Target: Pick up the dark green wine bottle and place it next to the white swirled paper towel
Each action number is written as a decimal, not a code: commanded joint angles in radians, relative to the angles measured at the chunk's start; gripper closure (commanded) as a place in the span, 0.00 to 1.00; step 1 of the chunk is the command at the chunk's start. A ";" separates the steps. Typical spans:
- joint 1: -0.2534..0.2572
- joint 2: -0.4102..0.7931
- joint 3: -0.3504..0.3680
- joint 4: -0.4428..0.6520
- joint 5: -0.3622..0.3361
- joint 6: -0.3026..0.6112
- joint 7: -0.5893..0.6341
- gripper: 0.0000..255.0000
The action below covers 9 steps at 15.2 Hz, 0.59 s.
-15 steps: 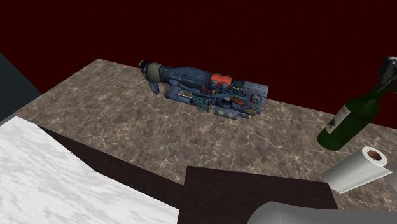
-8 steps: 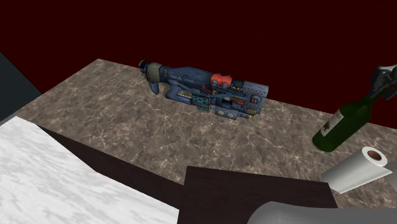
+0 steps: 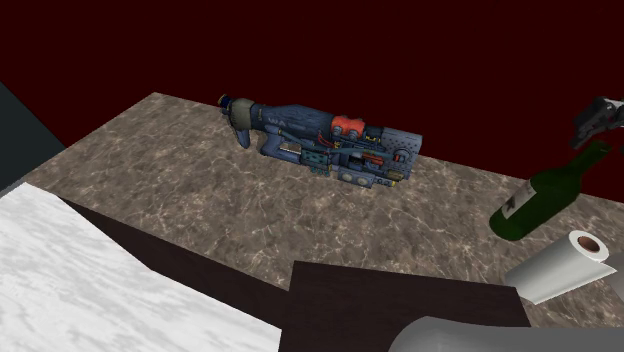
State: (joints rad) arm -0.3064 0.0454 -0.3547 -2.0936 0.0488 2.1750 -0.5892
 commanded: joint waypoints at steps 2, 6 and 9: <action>0.000 0.000 0.000 0.000 0.000 0.000 0.000 0.00; 0.001 -0.044 0.000 0.055 -0.020 -0.095 0.014 0.00; 0.002 -0.054 0.000 0.071 -0.024 -0.120 0.017 0.00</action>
State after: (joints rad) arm -0.3052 -0.0072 -0.3550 -2.0299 0.0250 2.0635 -0.5734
